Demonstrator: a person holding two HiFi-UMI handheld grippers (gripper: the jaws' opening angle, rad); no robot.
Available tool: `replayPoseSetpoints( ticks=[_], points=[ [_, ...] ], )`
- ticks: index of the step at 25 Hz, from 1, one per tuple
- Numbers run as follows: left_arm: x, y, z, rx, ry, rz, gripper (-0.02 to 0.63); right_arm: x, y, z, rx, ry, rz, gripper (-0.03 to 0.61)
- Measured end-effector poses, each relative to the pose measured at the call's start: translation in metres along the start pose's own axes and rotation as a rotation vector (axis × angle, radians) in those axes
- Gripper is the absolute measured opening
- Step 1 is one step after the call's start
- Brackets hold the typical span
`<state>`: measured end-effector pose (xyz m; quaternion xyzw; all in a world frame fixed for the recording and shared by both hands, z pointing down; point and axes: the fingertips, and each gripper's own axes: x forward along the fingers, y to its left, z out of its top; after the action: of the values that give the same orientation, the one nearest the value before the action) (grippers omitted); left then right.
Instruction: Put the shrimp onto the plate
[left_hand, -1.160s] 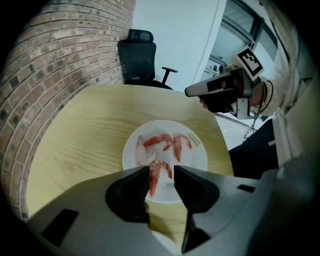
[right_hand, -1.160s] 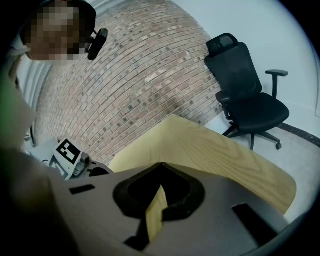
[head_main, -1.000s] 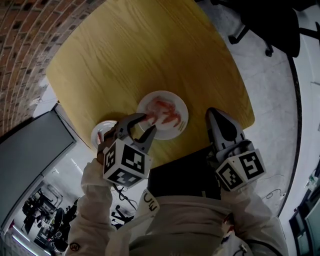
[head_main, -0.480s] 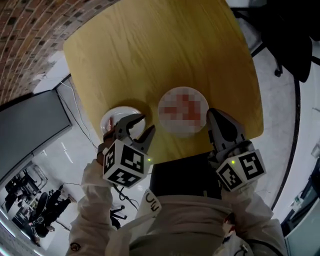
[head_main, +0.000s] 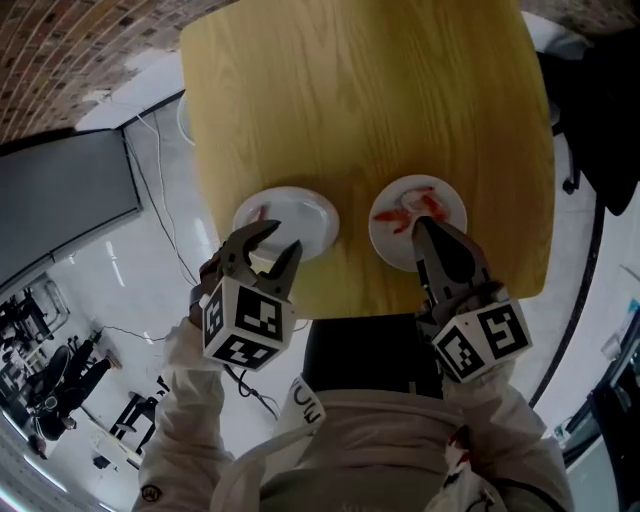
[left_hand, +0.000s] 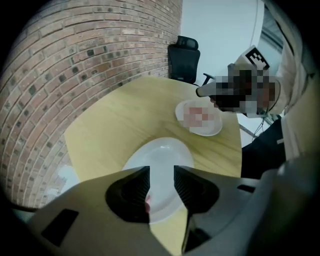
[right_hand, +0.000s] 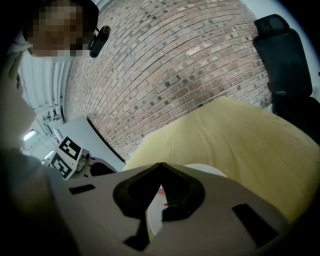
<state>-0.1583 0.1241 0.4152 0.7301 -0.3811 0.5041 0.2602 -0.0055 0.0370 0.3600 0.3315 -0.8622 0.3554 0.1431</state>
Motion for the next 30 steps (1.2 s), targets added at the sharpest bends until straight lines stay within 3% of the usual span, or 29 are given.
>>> replayPoseSetpoints(
  ticks=[13,30],
  points=[
    [-0.006,0.046,-0.037,-0.123,-0.033,0.082,0.152,0.032,0.033,-0.012,-0.030,0.049,0.030,0.025],
    [0.014,0.052,-0.042,-0.124,-0.019,0.022,0.124,0.049,0.031,-0.014,-0.013,0.054,-0.002,0.025]
  ],
)
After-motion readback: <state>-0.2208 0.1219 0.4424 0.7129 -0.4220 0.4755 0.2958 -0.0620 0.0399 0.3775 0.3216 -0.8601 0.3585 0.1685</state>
